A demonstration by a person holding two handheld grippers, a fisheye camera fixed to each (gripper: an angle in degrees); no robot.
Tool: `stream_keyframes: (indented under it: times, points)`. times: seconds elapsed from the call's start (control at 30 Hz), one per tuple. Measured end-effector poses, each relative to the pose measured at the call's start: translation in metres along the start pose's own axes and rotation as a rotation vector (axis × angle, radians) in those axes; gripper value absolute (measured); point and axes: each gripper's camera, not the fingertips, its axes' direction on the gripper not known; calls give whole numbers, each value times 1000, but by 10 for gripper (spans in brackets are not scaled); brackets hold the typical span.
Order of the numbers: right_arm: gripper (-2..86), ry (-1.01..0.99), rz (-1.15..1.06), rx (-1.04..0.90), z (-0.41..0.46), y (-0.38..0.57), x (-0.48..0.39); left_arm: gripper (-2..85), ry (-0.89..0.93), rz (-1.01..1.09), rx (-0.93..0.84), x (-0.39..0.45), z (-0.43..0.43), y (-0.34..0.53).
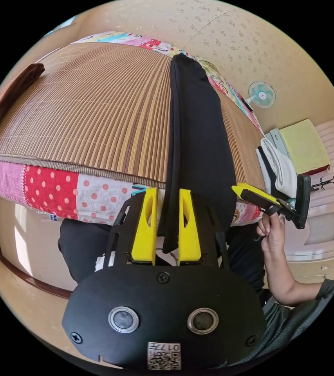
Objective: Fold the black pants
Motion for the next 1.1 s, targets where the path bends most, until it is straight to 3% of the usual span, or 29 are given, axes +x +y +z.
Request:
stream_keyframes:
  times: [0.53, 0.77, 1.1]
  points:
    - [44, 104, -77, 24, 20, 18, -61, 51, -54, -17, 3, 43, 37, 12]
    - [27, 245, -92, 25, 5, 48, -58, 50, 6, 28, -82, 86, 68, 24]
    - [24, 199, -24, -3, -15, 72, -36, 51, 76, 115, -206, 137, 112, 38]
